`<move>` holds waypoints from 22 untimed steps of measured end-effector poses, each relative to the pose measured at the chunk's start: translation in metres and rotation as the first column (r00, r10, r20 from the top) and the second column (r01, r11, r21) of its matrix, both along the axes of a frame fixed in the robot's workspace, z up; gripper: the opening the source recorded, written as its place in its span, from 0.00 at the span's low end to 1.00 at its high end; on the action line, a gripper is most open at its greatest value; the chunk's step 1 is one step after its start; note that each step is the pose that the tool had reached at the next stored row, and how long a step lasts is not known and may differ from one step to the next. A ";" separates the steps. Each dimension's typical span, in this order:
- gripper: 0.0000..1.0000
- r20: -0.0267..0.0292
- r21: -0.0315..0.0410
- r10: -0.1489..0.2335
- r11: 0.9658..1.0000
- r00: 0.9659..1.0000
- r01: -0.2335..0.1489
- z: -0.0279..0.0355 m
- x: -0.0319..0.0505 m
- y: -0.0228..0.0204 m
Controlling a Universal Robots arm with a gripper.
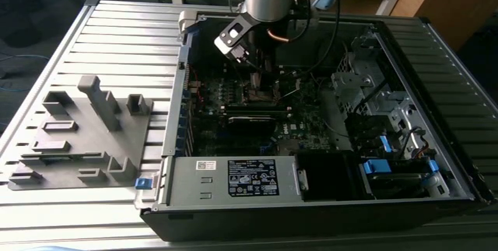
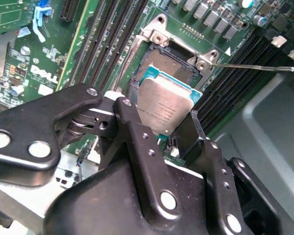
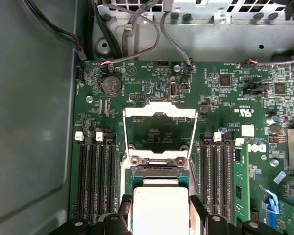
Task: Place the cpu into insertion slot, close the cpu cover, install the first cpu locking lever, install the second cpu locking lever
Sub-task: 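Place the cpu into insertion slot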
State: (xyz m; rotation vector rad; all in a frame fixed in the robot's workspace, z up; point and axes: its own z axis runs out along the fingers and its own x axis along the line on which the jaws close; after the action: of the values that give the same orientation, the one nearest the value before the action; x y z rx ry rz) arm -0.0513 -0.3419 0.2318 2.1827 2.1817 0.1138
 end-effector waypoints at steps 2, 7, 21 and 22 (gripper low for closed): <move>0.54 0.000 0.000 0.000 1.000 1.000 0.000 -0.0027 0.0000 0.0005; 0.54 0.000 0.000 0.000 1.000 1.000 0.000 -0.0061 -0.0002 0.0036; 0.54 0.000 0.000 0.000 1.000 1.000 0.000 -0.0199 -0.0014 0.0027; 0.54 0.000 0.000 0.000 1.000 1.000 0.000 -0.0209 -0.0014 0.0027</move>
State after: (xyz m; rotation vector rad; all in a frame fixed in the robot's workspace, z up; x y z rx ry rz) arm -0.0527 -0.3392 0.2108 2.1830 2.1816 0.1143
